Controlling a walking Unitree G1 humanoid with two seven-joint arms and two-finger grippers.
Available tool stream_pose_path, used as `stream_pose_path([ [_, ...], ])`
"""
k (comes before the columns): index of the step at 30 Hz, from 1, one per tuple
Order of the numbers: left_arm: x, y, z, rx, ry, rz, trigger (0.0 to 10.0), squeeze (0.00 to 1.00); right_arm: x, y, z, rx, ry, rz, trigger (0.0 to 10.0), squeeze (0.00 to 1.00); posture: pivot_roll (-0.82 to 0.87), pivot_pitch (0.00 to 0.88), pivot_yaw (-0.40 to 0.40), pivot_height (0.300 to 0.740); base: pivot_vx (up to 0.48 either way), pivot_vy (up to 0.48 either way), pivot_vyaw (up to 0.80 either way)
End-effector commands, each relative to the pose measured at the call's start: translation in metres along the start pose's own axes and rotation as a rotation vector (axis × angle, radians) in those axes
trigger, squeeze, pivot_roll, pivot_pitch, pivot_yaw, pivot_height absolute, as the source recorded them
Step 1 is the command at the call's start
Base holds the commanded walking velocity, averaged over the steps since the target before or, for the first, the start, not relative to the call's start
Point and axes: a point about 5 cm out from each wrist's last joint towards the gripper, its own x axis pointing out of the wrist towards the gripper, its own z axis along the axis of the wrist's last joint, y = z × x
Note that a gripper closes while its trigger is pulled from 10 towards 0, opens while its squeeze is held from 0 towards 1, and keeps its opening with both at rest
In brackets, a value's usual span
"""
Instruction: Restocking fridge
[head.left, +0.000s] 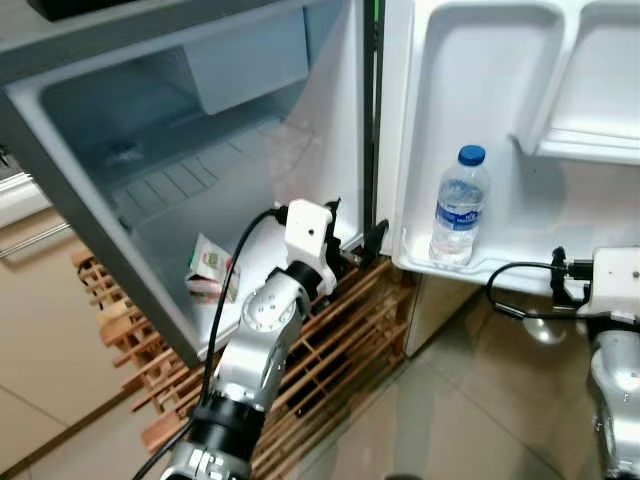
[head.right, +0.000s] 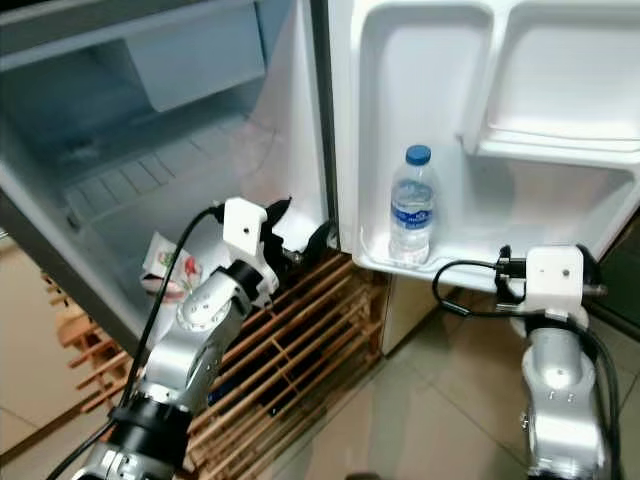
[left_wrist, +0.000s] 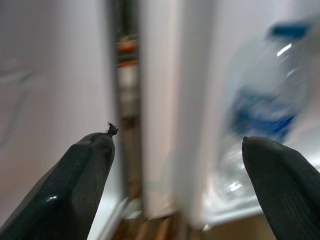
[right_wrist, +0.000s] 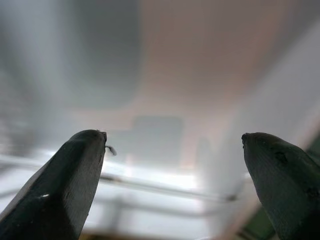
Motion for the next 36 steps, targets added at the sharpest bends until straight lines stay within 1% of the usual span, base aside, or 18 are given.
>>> stream_pose_path([
  [1,-0.011,0.012,-0.002,0.020,0.023,0.027,10.0,0.00,-0.010,0.007,0.015,0.048,-0.093,0.028,10.0,0.00,-0.19,0.012,0.067,0.740,0.000,0.000,0.00],
  [3,-0.019,0.017,-0.004,0.021,0.035,0.039,10.0,0.00,-0.021,0.015,0.015,0.067,-0.105,0.061,10.0,0.00,-0.19,0.007,0.070,0.740,0.000,0.000,0.00],
  [4,-0.019,0.017,-0.004,0.021,0.035,0.039,10.0,0.00,-0.021,0.015,0.015,0.067,-0.105,0.061,10.0,0.00,-0.19,0.007,0.070,0.740,0.000,0.000,0.00],
  [5,-0.025,0.020,-0.006,0.005,0.043,0.057,10.0,0.00,-0.025,0.023,0.016,0.092,-0.112,0.075,10.0,0.00,-0.19,0.000,0.077,0.740,0.000,0.000,0.00],
  [6,-0.025,0.020,-0.006,0.005,0.043,0.057,10.0,0.00,-0.025,0.023,0.016,0.092,-0.112,0.075,10.0,0.00,-0.19,0.000,0.077,0.740,0.000,0.000,0.00],
  [8,-0.025,0.020,-0.005,-0.018,0.028,0.074,10.0,0.00,-0.021,0.030,0.021,0.112,-0.137,0.114,10.0,0.00,-0.19,0.000,0.080,0.740,0.000,0.000,0.00],
  [9,-0.025,0.020,-0.005,-0.018,0.028,0.074,10.0,0.00,-0.021,0.030,0.021,0.112,-0.137,0.114,10.0,0.00,-0.19,0.000,0.080,0.740,0.000,0.000,0.00],
  [10,-0.022,0.017,-0.003,-0.025,0.020,0.078,10.0,0.00,-0.018,0.036,0.024,0.127,-0.154,0.154,10.0,0.00,-0.19,0.000,0.082,0.740,0.000,0.000,0.00],
  [12,-0.020,0.016,-0.003,-0.024,0.017,0.077,10.0,0.00,-0.016,0.039,0.025,0.140,-0.153,0.173,10.0,0.00,-0.19,0.000,0.082,0.740,0.000,0.000,0.00],
  [13,-0.018,0.016,-0.001,-0.012,0.010,0.079,10.0,0.00,-0.012,0.041,0.026,0.154,-0.151,0.184,10.0,0.00,-0.19,0.000,0.085,0.740,0.000,0.000,0.00],
  [15,-0.018,0.017,0.000,-0.005,0.009,0.082,10.0,0.00,-0.009,0.041,0.026,0.157,-0.149,0.182,10.0,0.00,-0.19,0.000,0.085,0.740,0.000,0.000,0.00],
  [16,-0.017,0.018,0.001,0.004,0.005,0.082,10.0,0.00,-0.005,0.043,0.027,0.161,-0.152,0.182,10.0,0.00,-0.19,0.000,0.088,0.740,0.000,0.000,0.00],
  [20,-0.015,0.017,0.003,-0.002,-0.002,0.078,10.0,0.00,-0.001,0.045,0.027,0.155,-0.153,0.189,10.0,0.00,-0.19,0.000,0.091,0.740,0.000,-0.093,0.00],
  [30,-0.015,0.013,0.004,-0.019,-0.014,0.065,10.0,0.00,0.002,0.042,0.018,0.171,-0.110,0.169,10.0,0.00,-0.19,0.000,0.090,0.740,0.000,-0.376,0.00],
  [32,-0.015,0.013,0.005,-0.035,-0.020,0.070,10.0,0.00,0.002,0.042,0.018,0.169,-0.110,0.171,10.0,0.00,-0.19,0.000,0.088,0.740,0.000,0.000,0.00],
  [36,-0.014,0.014,0.006,-0.025,-0.027,0.071,10.0,0.00,0.003,0.042,0.018,0.167,-0.108,0.176,10.0,0.00,-0.19,0.000,0.085,0.740,0.000,0.000,0.00],
])
